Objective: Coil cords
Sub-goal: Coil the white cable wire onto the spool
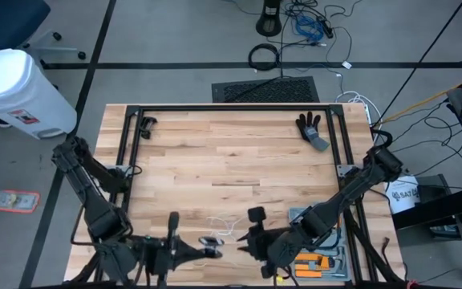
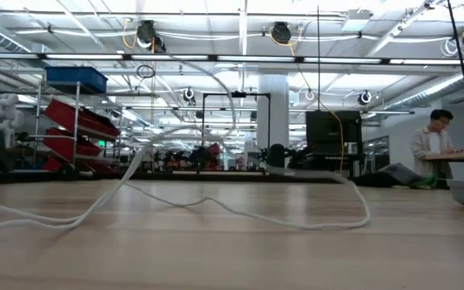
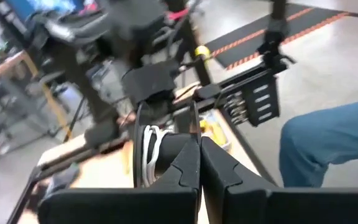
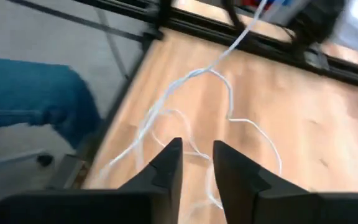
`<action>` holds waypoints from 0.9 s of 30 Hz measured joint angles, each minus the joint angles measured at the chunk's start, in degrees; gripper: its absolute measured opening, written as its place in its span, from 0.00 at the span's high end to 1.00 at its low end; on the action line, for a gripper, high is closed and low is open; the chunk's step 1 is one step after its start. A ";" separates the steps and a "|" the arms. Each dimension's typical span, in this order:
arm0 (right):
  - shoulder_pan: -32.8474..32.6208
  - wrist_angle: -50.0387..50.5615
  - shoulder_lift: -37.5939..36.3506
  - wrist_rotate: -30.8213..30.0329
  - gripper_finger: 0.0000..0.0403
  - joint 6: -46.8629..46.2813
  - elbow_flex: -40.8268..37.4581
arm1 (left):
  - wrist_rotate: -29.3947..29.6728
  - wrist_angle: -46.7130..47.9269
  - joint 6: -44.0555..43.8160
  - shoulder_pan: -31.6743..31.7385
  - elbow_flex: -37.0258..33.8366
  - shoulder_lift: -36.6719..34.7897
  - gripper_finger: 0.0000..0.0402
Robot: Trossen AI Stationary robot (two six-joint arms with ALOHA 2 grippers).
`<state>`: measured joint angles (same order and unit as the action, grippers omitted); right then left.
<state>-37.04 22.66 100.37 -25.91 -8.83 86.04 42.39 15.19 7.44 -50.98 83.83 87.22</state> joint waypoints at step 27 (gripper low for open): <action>6.22 -23.87 4.56 -5.07 0.53 12.81 -8.31 | 2.23 0.28 -2.62 -1.86 1.01 -2.60 1.00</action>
<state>-30.82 -1.21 104.92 -30.97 3.98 77.73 44.63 15.47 4.82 -52.83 84.84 84.62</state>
